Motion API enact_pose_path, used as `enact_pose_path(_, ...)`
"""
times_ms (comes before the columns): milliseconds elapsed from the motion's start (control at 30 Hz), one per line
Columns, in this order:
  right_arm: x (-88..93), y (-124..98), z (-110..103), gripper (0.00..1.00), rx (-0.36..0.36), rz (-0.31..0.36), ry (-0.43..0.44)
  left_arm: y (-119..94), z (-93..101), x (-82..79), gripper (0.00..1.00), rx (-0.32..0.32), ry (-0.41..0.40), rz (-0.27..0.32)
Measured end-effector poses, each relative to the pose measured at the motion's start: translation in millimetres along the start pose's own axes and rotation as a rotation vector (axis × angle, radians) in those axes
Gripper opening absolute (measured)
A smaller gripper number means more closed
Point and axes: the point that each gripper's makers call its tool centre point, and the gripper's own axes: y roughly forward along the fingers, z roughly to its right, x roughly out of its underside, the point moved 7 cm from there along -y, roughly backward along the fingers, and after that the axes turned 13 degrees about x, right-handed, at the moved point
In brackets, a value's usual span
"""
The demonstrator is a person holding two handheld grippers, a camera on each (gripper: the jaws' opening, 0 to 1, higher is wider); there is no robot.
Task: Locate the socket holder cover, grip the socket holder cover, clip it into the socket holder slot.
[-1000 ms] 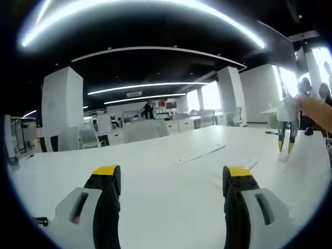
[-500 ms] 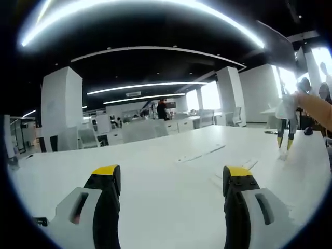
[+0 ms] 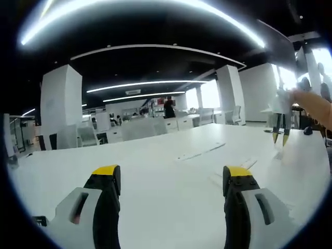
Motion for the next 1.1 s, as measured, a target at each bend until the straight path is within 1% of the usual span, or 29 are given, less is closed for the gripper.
enact_pose_path(167,-0.4,1,10,0.26,0.011,-0.003,0.009,-2,1.4,-1.1,0.80,-0.007,0.000,0.007)
enact_pose_path(267,-0.7,2,14,0.26,0.004,-0.023,0.018,-3,1.4,-2.0,0.80,-0.008,0.000,0.008)
enact_pose_path(367,-3.3,0,20,0.26,0.013,-0.033,0.024,-3,0.8,-2.6,0.80,-0.008,0.000,0.009)
enact_pose_path(567,-7.5,-2,25,0.26,0.021,-0.032,0.030,-3,-1.9,-1.8,0.80,-0.013,-0.004,0.002)
enact_pose_path(900,-5.7,0,35,0.26,0.038,-0.025,0.045,-3,-5.8,-2.9,0.80,-0.018,-0.006,0.002)
enact_pose_path(1100,-5.5,4,36,0.26,0.033,-0.023,0.055,-4,-5.7,-2.4,0.80,-0.020,-0.005,-0.002)
